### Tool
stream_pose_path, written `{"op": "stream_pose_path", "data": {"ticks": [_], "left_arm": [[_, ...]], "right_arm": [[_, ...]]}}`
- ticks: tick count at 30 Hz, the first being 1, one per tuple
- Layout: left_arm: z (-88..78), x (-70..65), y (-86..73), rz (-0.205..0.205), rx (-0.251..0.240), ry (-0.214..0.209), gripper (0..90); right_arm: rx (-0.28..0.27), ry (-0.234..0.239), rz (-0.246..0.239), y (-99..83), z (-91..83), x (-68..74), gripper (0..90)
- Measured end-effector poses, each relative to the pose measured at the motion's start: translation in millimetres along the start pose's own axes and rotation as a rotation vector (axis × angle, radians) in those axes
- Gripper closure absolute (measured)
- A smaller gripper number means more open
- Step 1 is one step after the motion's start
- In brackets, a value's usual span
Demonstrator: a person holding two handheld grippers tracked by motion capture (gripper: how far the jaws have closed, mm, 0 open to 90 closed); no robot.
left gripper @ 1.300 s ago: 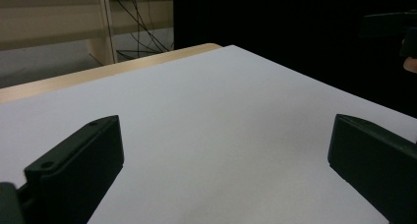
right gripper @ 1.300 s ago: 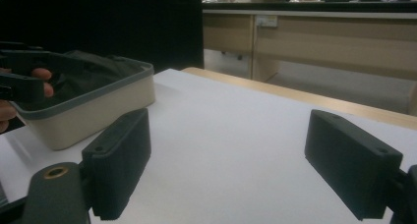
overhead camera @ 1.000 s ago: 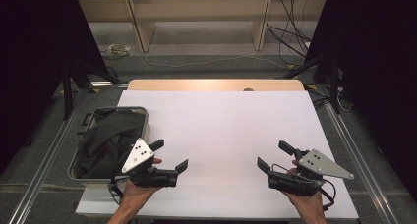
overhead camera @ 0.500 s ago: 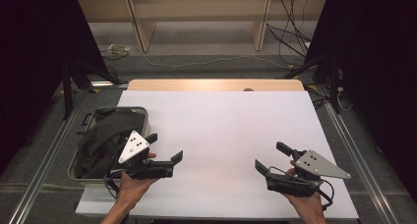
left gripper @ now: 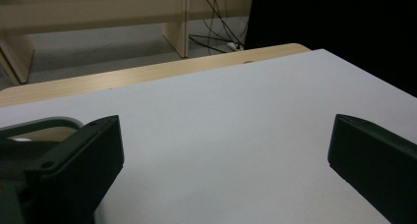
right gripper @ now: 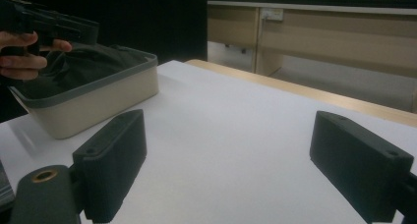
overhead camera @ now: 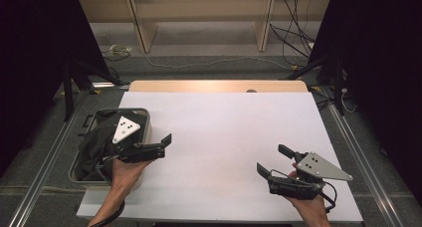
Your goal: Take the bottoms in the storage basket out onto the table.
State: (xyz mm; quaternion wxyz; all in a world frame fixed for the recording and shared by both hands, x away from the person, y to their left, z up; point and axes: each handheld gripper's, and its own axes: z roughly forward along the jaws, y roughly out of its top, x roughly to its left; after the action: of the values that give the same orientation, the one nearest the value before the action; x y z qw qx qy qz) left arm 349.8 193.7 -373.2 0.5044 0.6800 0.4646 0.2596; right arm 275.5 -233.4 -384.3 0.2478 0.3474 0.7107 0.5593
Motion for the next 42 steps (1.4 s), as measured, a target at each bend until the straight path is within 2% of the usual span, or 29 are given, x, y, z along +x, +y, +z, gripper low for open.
{"op": "stream_pose_path", "data": {"ticks": [1,2,9,10,14,18,19,20,21,22,24,27,32,33,36,42], "left_arm": [[0.0,0.0,0.0,0.000,0.000,0.000,0.1],[-0.4,7.2,0.2,-0.027,0.001,0.006,0.3],[-1.1,24.9,2.1,-0.059,0.025,0.054,0.5],[-1.0,29.9,5.0,-0.078,0.046,0.048,0.5],[0.4,36.3,10.2,-0.087,0.100,0.049,0.4],[4.8,48.3,15.3,-0.093,0.156,0.088,0.5],[7.2,55.5,17.8,-0.097,0.170,0.121,0.6],[7.2,55.5,17.8,-0.097,0.170,0.121,0.9],[9.9,61.5,20.5,-0.100,0.187,0.144,0.9],[9.9,61.5,20.5,-0.100,0.187,0.144,0.9],[13.2,67.6,22.2,-0.094,0.217,0.167,0.9],[14.5,77.0,22.6,-0.145,0.214,0.169,0.9],[8.8,87.6,23.2,-0.142,0.230,0.196,0.9],[6.1,92.2,23.6,-0.134,0.240,0.217,0.9],[3.9,96.2,23.5,-0.130,0.253,0.234,0.9],[-1.1,105.2,22.0,-0.128,0.307,0.244,0.7]], "right_arm": [[0.003,0.000,0.000,-0.1,0.1,-0.2,14.7],[0.006,0.001,0.005,-0.3,0.4,-0.3,14.7],[0.009,0.000,0.003,-0.5,1.9,0.3,14.7],[0.012,0.003,0.005,-0.8,2.3,0.5,14.7],[0.016,0.007,0.004,-1.6,3.0,0.6,14.7],[0.016,0.002,0.006,-1.6,2.6,0.1,14.7],[0.016,0.002,0.007,-1.6,2.5,0.1,14.8],[0.016,0.002,0.007,-1.6,2.5,0.1,14.8],[0.015,0.001,0.009,-1.5,2.7,-0.1,14.8],[0.015,0.001,0.009,-1.5,2.7,-0.1,14.8],[0.016,0.002,0.008,-1.4,2.7,0.1,14.8],[0.016,0.004,0.006,-1.3,2.8,-0.1,14.8],[0.008,0.008,0.001,-0.4,2.2,0.3,14.9],[0.007,0.009,0.000,-0.2,2.2,0.8,14.9],[0.010,0.012,-0.006,-0.1,2.0,2.0,14.9],[0.020,0.019,-0.010,-0.8,4.7,3.7,14.9]]}}
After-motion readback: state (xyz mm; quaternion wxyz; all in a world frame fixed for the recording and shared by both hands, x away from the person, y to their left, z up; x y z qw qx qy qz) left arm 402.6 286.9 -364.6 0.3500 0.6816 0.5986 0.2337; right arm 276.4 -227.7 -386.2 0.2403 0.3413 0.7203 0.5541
